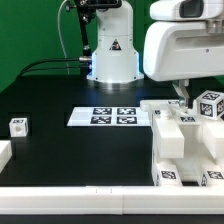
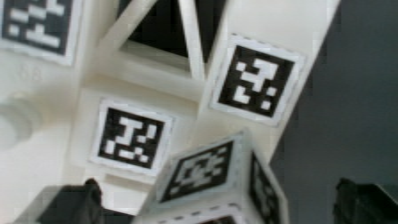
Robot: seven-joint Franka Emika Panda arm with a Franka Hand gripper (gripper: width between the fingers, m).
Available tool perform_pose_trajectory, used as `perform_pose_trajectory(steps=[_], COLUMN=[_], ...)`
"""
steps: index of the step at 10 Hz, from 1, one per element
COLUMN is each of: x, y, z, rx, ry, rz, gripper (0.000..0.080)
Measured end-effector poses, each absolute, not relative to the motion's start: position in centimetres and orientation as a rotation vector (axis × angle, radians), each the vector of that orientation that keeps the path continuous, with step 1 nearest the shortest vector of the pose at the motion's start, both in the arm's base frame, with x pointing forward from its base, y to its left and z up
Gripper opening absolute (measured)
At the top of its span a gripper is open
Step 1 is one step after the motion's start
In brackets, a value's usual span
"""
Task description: Assemble chair
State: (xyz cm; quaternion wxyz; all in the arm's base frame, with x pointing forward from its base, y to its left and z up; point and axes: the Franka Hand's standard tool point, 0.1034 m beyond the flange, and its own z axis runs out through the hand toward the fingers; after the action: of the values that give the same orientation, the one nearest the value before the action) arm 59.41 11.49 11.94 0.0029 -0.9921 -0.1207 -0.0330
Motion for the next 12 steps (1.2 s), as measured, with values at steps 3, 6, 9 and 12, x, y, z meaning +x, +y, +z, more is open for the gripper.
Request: perform_pose_trajectory(steps=[3,6,9,12], x=[59.41,59.39,59.36,59.33], y=[11.44,11.47,11.63,11.66], z=[11.92,11.89,11.79,11.76], rx=[-3.119,-3.124,-3.066,-2.9], ry=[-0.289,0.054,0.547,1.082], rz=[-0.103,-0.1,-0.095,-0.077], gripper=[0.0299,0.0281,0.0281,0.0281])
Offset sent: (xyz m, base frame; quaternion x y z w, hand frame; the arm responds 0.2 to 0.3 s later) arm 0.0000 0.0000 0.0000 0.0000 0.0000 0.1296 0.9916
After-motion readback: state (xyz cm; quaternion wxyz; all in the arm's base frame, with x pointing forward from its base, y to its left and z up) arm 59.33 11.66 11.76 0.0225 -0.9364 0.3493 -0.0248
